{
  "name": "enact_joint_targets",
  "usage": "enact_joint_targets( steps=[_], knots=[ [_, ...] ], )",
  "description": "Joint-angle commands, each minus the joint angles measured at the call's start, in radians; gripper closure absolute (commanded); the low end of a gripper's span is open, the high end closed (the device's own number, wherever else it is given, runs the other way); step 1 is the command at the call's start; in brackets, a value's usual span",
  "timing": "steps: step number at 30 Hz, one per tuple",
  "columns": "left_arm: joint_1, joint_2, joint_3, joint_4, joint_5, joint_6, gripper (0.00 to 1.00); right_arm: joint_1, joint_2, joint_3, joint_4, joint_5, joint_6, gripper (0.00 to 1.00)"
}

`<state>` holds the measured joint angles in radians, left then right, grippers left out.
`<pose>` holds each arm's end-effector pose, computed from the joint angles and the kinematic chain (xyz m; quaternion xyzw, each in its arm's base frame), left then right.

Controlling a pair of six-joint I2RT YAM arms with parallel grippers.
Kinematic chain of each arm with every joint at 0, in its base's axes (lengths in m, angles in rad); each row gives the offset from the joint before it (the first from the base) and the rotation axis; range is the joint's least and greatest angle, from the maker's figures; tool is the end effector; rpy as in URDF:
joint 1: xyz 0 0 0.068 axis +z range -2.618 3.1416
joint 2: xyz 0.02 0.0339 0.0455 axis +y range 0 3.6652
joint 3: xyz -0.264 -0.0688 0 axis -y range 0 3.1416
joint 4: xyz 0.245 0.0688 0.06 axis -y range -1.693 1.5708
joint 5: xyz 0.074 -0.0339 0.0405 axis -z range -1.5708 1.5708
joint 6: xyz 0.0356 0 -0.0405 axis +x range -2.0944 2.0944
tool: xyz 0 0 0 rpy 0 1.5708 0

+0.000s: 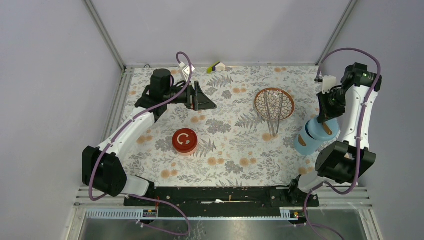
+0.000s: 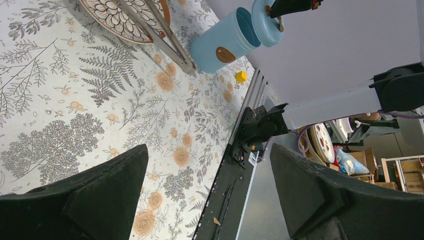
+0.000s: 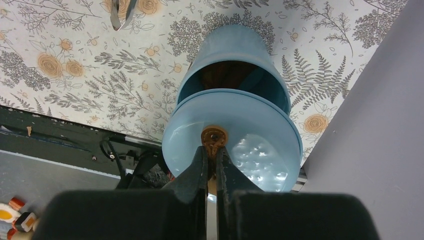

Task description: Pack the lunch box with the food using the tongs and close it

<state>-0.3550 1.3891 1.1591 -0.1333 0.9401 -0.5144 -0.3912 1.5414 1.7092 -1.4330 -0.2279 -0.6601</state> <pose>0.2838 -0.1359 0.3420 0.1979 0.7521 -0.5513 0.3021 0.2587 -0.0980 0.3738 -0.1488 0.9708 0.0213 0.1872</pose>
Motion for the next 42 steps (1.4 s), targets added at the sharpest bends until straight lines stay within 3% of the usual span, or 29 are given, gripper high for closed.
enact_joint_targets(
  steps=[1, 28, 33, 36, 38, 42],
  knots=[
    [-0.001, -0.041, 0.012, 0.020, -0.012, 0.020, 0.01, -0.005, 0.009, -0.012, -0.020, -0.009, -0.027, 1.00],
    [-0.001, -0.021, -0.003, 0.017, -0.023, 0.021, 0.01, -0.005, 0.133, -0.030, 0.039, -0.077, -0.045, 1.00],
    [-0.001, -0.015, 0.000, 0.017, -0.021, 0.018, 0.01, -0.005, 0.137, -0.039, 0.025, -0.078, -0.059, 0.83],
    [-0.001, -0.012, 0.001, 0.017, -0.021, 0.016, 0.01, -0.005, 0.133, 0.004, -0.017, -0.088, -0.077, 0.57],
    [-0.002, -0.010, 0.003, 0.017, -0.020, 0.015, 0.01, -0.005, 0.128, 0.045, -0.039, -0.087, -0.085, 0.46],
    [-0.002, -0.008, 0.003, 0.017, -0.019, 0.016, 0.01, -0.005, 0.102, 0.088, -0.047, -0.049, -0.096, 0.38]
  ],
)
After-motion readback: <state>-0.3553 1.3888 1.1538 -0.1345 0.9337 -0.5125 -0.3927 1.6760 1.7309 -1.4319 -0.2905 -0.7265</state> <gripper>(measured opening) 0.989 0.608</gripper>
